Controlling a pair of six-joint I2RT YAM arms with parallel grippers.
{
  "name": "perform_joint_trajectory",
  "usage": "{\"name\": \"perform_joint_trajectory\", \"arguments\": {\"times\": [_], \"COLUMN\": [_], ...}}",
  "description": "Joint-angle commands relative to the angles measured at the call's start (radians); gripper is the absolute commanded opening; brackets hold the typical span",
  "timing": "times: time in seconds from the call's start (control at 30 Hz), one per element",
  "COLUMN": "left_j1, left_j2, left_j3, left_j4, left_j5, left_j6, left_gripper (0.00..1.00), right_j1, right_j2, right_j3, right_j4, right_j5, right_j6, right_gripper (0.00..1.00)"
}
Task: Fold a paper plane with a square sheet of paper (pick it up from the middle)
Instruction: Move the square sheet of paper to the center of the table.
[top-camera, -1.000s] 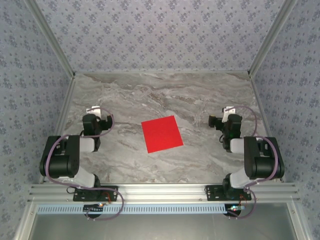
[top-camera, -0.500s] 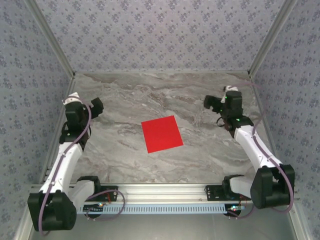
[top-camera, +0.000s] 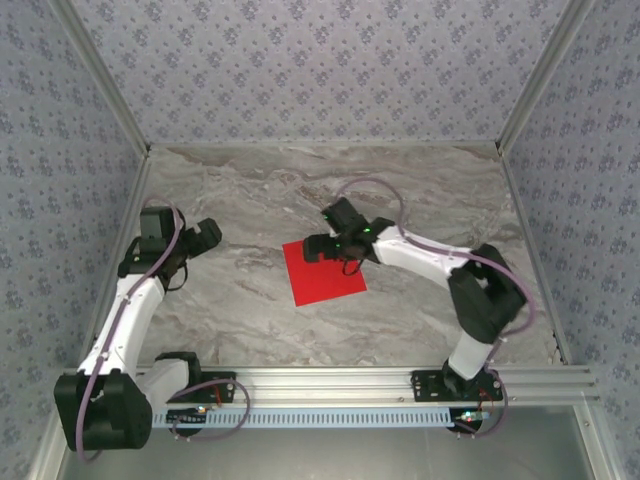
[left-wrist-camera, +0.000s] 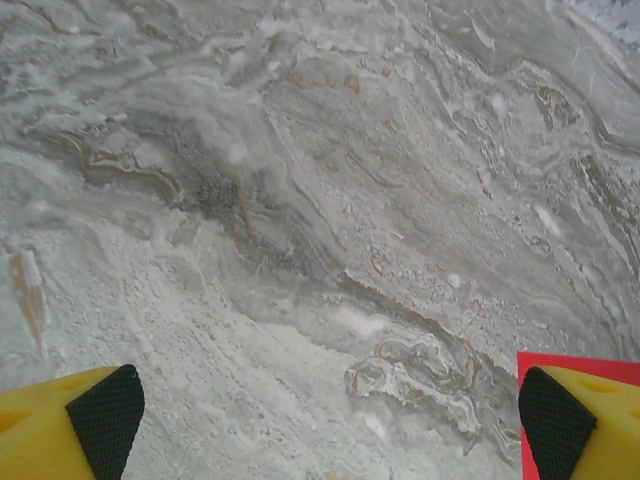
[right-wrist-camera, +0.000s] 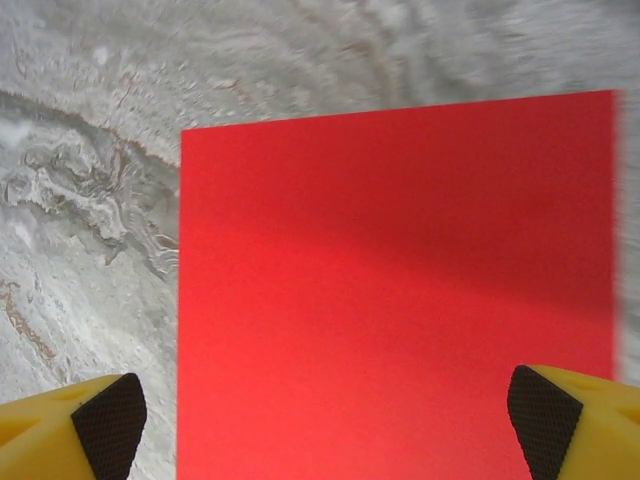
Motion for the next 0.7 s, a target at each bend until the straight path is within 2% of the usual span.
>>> {"name": "perform_joint_trajectory", "arguments": {"times": [0.0, 0.13, 0.3, 0.53, 0.67], "left_j1": [-0.006, -0.006, -0.007, -0.018, -0.046], "left_j2": [0.003, 0.011, 0.024, 0.064, 0.109], "left_j3": [0.027, 0.023, 0.025, 0.018, 0.030], "left_j4": [-0.014, -0.016, -0.022, 0.043, 0.070], "left_j5": [0.048, 0.036, 0.044, 0.126, 0.130], "left_j6": [0.005, 0.007, 0.003, -0.035, -0.065], "left_gripper": [0.99, 0.99, 0.99, 0.99, 0.99], "right_j1": [0.038, 0.058, 0.060, 0.060, 0.055], "right_j2": [0.108, 0.212, 0.272, 0.301, 0.288], "right_j3": [0.128, 0.213, 0.235, 0.196, 0.144], "right_j4": [-0.104, -0.139, -0.157, -0.176, -0.166], "right_j5": [0.034, 0.024, 0.015, -0.007, -0.025], "right_j6": [0.032, 0.032, 0.042, 0.034, 0.033], "right_gripper": [0.95, 0.94, 0.94, 0.94, 0.94]}}
